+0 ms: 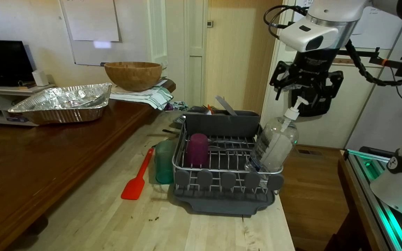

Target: Put the bottle on the counter

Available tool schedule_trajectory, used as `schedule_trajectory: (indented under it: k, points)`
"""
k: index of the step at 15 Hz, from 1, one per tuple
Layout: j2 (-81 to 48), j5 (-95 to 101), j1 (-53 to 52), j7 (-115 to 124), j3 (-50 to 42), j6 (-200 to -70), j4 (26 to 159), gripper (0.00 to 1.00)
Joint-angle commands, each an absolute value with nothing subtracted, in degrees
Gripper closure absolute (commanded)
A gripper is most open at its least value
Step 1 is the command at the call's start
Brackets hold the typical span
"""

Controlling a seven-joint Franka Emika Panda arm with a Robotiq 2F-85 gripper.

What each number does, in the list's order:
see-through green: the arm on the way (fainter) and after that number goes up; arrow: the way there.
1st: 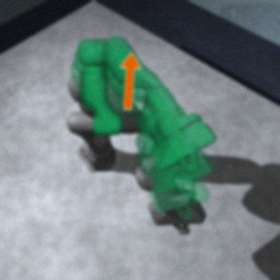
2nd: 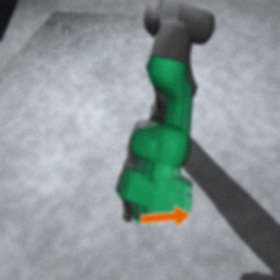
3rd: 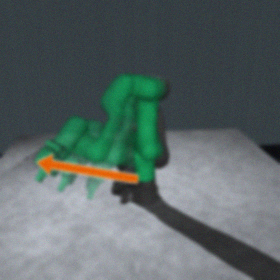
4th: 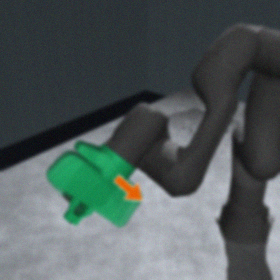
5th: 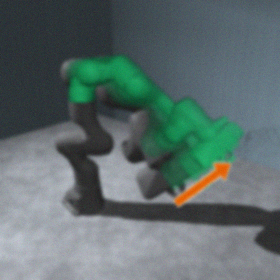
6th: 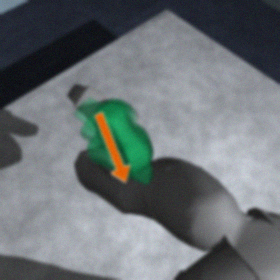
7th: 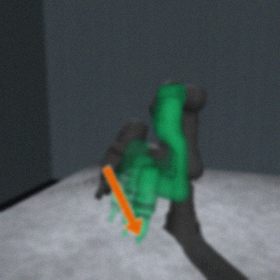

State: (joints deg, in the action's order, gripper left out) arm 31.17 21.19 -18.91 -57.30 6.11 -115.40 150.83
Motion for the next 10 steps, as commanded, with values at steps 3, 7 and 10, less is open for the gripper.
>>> schedule_trajectory:
  k: [3,7,10]
  points:
    - [35.35,21.27,-20.56,-58.41,6.26,-124.44,157.47,0.00]
    - [34.61,21.02,-20.64,-58.61,6.08,-131.18,158.49,0.00]
    - [33.14,20.30,-20.59,-58.99,5.96,-132.17,157.11,0.05]
